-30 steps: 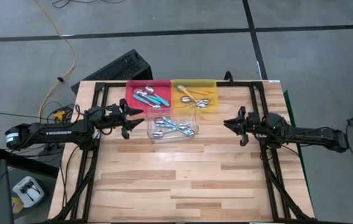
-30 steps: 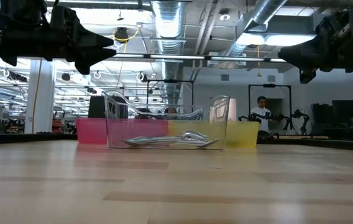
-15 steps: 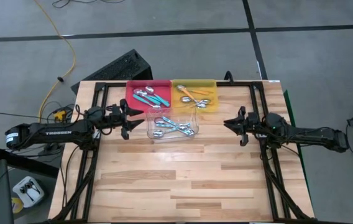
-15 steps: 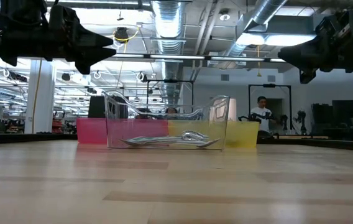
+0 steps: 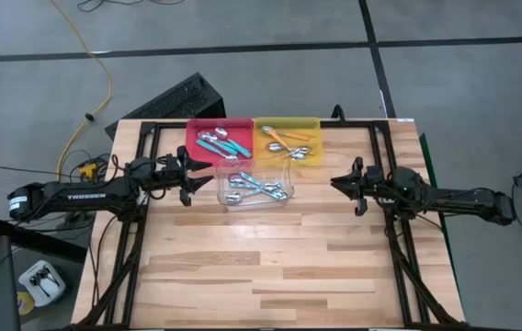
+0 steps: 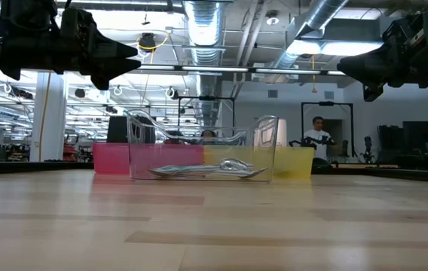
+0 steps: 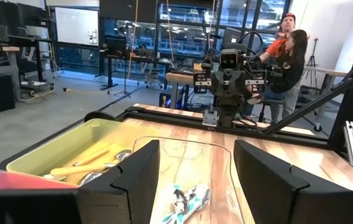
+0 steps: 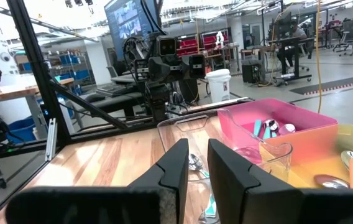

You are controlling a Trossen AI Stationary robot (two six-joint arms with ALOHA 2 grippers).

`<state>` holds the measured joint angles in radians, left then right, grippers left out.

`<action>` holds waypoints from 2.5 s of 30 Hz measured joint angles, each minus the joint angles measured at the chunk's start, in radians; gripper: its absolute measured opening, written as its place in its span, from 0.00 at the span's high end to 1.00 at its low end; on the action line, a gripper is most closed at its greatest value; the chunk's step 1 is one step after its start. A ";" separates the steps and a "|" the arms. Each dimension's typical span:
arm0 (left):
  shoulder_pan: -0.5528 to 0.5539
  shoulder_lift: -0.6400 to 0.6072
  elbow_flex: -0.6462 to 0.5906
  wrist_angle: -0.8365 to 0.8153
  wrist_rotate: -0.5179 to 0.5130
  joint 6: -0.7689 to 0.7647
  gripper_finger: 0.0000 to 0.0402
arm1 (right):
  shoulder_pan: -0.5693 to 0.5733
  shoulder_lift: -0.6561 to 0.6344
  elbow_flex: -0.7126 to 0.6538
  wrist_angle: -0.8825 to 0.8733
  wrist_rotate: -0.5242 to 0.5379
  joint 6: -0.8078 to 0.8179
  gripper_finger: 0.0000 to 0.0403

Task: Sort silverware by color (type)
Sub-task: Return to Home Position

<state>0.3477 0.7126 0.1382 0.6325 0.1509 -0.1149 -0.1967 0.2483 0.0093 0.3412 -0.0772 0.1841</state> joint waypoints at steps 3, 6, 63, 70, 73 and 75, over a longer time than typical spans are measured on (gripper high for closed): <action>0.000 0.000 0.000 -0.005 0.000 0.000 0.52 | 0.000 0.000 0.000 -0.002 0.000 0.000 0.78; 0.000 0.000 0.000 -0.022 0.000 0.000 0.52 | 0.000 0.000 0.000 -0.004 0.000 0.000 0.78; -0.061 0.027 -0.127 0.024 -0.193 -0.001 0.52 | -0.002 0.001 -0.003 -0.134 0.081 -0.130 0.78; -0.061 0.027 -0.127 0.003 -0.193 -0.003 0.52 | -0.002 0.001 -0.003 -0.132 0.082 -0.115 0.78; -0.061 0.027 -0.128 0.002 -0.188 -0.003 0.52 | -0.002 0.001 -0.004 -0.137 0.082 -0.106 0.78; -0.061 0.027 -0.128 0.005 -0.186 -0.004 0.52 | -0.002 0.001 -0.004 -0.135 0.082 -0.106 0.78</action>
<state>0.2863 0.7399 0.0101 0.6372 -0.0349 -0.1184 -0.1986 0.2493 0.0055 0.2058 0.0044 0.0784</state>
